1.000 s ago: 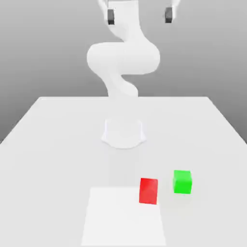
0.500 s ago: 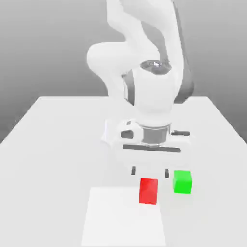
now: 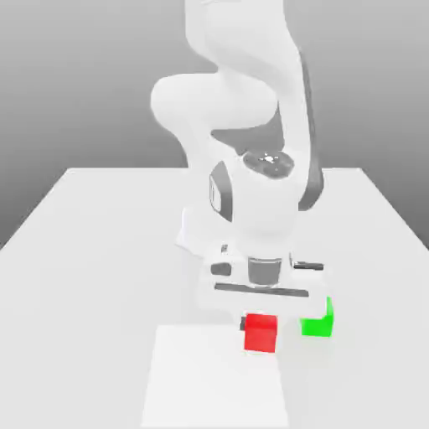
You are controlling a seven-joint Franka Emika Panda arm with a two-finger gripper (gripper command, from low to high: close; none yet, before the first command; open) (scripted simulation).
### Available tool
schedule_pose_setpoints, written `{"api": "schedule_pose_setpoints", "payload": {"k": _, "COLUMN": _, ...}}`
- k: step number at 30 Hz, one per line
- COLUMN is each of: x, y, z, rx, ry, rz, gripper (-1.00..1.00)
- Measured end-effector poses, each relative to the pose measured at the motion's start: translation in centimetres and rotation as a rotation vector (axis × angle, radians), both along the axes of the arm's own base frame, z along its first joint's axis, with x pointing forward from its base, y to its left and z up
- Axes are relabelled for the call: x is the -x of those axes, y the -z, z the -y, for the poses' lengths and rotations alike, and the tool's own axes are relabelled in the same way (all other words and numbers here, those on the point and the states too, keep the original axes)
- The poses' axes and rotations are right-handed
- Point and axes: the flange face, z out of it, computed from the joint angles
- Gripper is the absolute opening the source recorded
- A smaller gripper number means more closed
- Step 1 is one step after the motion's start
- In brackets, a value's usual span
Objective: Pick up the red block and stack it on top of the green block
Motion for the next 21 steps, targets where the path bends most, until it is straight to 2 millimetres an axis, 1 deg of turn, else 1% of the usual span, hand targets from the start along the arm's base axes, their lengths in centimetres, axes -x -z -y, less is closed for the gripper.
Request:
{"api": "schedule_pose_setpoints", "payload": {"k": 3, "x": 0.2, "y": -2.5, "z": 0.0, "rx": 0.001, "ry": -0.002, "rz": -0.001, "gripper": -1.00}}
{"api": "schedule_pose_setpoints", "payload": {"k": 6, "x": 1.0, "y": -4.0, "z": -2.2, "rx": 0.002, "ry": -0.026, "rz": -0.001, "gripper": -1.00}}
{"api": "schedule_pose_setpoints", "payload": {"k": 8, "x": 1.7, "y": -4.7, "z": -3.9, "rx": 0.003, "ry": -0.042, "rz": 0.000, "gripper": -1.00}}
{"api": "schedule_pose_setpoints", "payload": {"k": 15, "x": 5.3, "y": -6.7, "z": -10.2, "rx": 0.000, "ry": -0.111, "rz": 0.000, "gripper": -1.00}}
{"api": "schedule_pose_setpoints", "payload": {"k": 17, "x": 5.6, "y": -5.8, "z": -10.8, "rx": 0.001, "ry": -0.117, "rz": 0.000, "gripper": -1.00}}
{"api": "schedule_pose_setpoints", "payload": {"k": 21, "x": 5.6, "y": -2.5, "z": -10.9, "rx": 0.003, "ry": -0.117, "rz": 0.000, "gripper": -1.00}}
